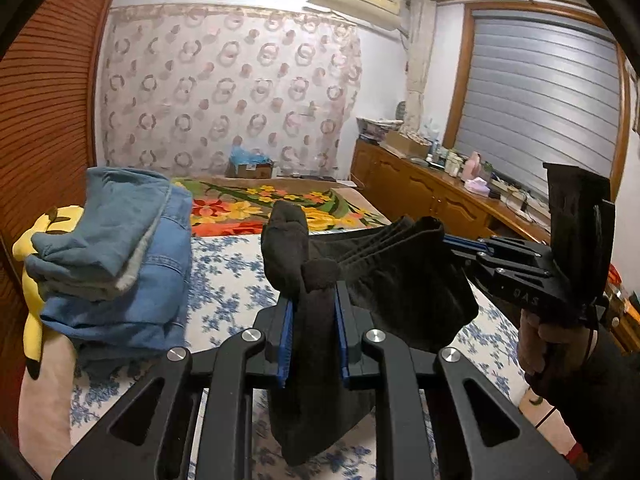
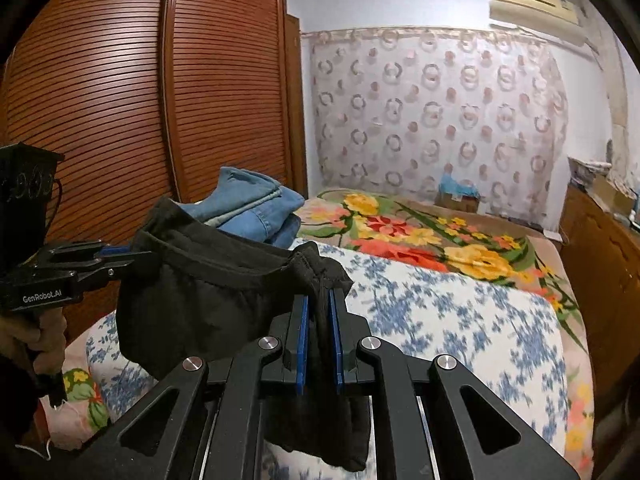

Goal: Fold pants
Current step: 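Lift the bundle with both tools and carry it toward the jeans stack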

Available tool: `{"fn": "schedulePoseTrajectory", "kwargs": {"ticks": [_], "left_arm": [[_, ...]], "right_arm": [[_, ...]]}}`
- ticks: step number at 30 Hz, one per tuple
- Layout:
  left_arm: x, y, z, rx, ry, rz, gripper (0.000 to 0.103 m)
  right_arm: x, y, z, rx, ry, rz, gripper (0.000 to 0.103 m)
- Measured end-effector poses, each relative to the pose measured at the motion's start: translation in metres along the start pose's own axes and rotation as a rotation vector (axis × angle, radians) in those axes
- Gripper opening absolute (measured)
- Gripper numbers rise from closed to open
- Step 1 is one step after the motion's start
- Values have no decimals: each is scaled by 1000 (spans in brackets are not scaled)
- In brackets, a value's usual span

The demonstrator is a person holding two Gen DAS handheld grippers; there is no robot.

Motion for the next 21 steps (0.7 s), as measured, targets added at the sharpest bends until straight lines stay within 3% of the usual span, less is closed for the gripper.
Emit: {"fn": "schedulePoseTrajectory", "kwargs": {"ticks": [14,21], "left_arm": [[85,-64,16,-101,-145,50,19],[133,-72,25,-137,-245,87,19]], "right_arm": [[24,-112,-98,-56,-112,156,10],[36,-152,-165,-76,-179,221,10]]}}
Point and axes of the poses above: each gripper's, at about its wrist camera, not at the fingertips, and z roughly against the way its jaws point, x to its left, y to its underside, the point moved 10 cm from there along -z, roughly the way its jaws point, and after that the axes turned 6 degrees about -z, right-handed, at the moved point
